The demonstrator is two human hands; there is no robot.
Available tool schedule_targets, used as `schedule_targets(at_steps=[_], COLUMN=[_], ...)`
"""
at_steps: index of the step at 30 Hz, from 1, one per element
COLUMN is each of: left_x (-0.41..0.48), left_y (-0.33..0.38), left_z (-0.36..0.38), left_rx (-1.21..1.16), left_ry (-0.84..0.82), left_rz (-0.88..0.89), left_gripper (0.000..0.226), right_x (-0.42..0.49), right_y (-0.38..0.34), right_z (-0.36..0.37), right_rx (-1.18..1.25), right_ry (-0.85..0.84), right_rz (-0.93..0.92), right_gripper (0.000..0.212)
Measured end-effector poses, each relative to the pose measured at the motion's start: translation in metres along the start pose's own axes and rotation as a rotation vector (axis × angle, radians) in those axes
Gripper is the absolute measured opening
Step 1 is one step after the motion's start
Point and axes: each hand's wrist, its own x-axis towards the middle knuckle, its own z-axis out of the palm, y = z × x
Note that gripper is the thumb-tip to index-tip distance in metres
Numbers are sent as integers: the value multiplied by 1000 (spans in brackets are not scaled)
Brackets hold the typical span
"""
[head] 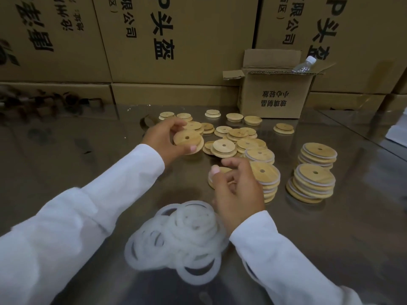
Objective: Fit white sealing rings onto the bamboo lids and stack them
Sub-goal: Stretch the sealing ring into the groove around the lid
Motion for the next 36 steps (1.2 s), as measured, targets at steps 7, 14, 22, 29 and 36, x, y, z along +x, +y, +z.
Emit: schedule_targets(at_steps=[7, 14, 22, 29, 36], left_x=[-73, -93, -92, -84, -84], left_y=[28, 23, 7, 2, 0], left_z=[-14, -3, -5, -6, -7], left_rx=[-115, -261, -747, -1005, -1012], left_ry=[-30, -59, -149, -93, -114], left_rz=[249, 143, -332, -538, -557], left_gripper=[56, 58, 19, 10, 10], right_x=[8, 5, 0, 0, -3], right_y=[-9, -5, -3, 11, 8], right_z=[-6, -11, -3, -6, -10], right_rx=[492, 342, 347, -192, -469], right_ry=[-128, -172, -321, -356, -487], right_rz=[353, 214, 135, -47, -155], right_gripper=[20, 12, 9, 9, 6])
